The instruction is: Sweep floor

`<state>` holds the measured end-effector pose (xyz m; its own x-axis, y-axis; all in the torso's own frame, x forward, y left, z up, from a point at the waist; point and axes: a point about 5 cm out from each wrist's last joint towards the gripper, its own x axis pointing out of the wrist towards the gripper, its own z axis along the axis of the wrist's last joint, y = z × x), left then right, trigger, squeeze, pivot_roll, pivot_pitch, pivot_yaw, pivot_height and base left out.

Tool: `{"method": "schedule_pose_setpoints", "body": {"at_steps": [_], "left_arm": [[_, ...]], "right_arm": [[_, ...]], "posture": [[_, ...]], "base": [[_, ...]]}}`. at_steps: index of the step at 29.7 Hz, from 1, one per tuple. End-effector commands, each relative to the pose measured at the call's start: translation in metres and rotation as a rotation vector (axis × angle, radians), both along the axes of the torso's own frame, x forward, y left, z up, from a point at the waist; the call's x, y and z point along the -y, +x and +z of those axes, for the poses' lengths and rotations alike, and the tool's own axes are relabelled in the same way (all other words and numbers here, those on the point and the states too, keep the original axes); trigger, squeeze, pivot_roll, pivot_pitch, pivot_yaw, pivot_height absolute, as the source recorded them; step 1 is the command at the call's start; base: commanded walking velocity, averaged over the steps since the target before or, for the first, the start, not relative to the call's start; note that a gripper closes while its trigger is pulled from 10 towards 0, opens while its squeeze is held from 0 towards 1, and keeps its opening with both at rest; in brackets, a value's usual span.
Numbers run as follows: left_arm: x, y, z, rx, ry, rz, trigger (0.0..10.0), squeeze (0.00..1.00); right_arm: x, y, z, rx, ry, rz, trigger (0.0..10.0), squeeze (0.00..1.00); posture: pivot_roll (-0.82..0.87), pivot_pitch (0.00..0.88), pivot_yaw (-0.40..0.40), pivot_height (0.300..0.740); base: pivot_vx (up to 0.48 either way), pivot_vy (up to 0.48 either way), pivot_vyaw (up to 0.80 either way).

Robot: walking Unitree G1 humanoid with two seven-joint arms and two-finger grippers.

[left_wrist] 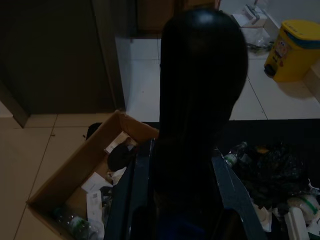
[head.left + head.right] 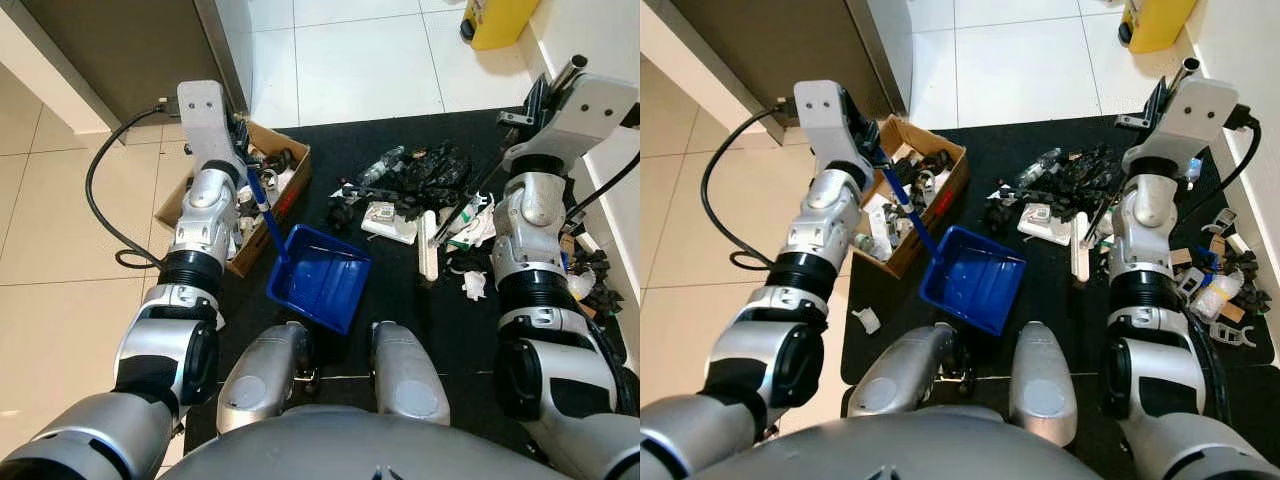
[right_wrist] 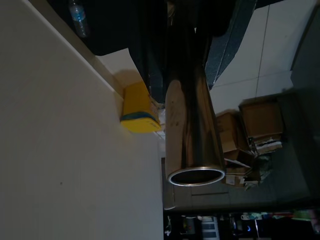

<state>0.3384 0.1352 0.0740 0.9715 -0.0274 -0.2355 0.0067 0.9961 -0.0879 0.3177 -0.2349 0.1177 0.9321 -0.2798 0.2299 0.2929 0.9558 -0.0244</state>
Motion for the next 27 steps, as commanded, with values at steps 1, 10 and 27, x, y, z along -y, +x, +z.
{"method": "schedule_pose_setpoints", "body": {"at_steps": [1, 10, 27], "left_arm": [[-0.0018, 0.0055, 0.0117, 0.053, 0.016, -0.004, 10.0, 0.00], [-0.0003, 0.0033, 0.0112, 0.050, 0.015, -0.013, 10.0, 0.00], [0.0033, 0.0033, 0.0148, 0.080, 0.047, -0.045, 10.0, 0.00]], "right_arm": [[-0.0078, 0.0036, 0.0053, 0.034, -0.015, 0.030, 10.0, 0.00], [-0.0068, 0.0039, 0.0052, 0.033, -0.018, 0.035, 10.0, 0.00], [-0.0097, 0.0040, 0.0040, 0.037, -0.003, 0.042, 10.0, 0.00]], "posture": [[0.02, 0.026, 0.095, 0.740], [0.03, 0.027, 0.093, 0.740], [0.03, 0.028, 0.097, 0.740]], "base": [[0.000, 0.000, 0.00], [0.000, 0.000, 0.00], [0.000, 0.000, 0.00]]}}
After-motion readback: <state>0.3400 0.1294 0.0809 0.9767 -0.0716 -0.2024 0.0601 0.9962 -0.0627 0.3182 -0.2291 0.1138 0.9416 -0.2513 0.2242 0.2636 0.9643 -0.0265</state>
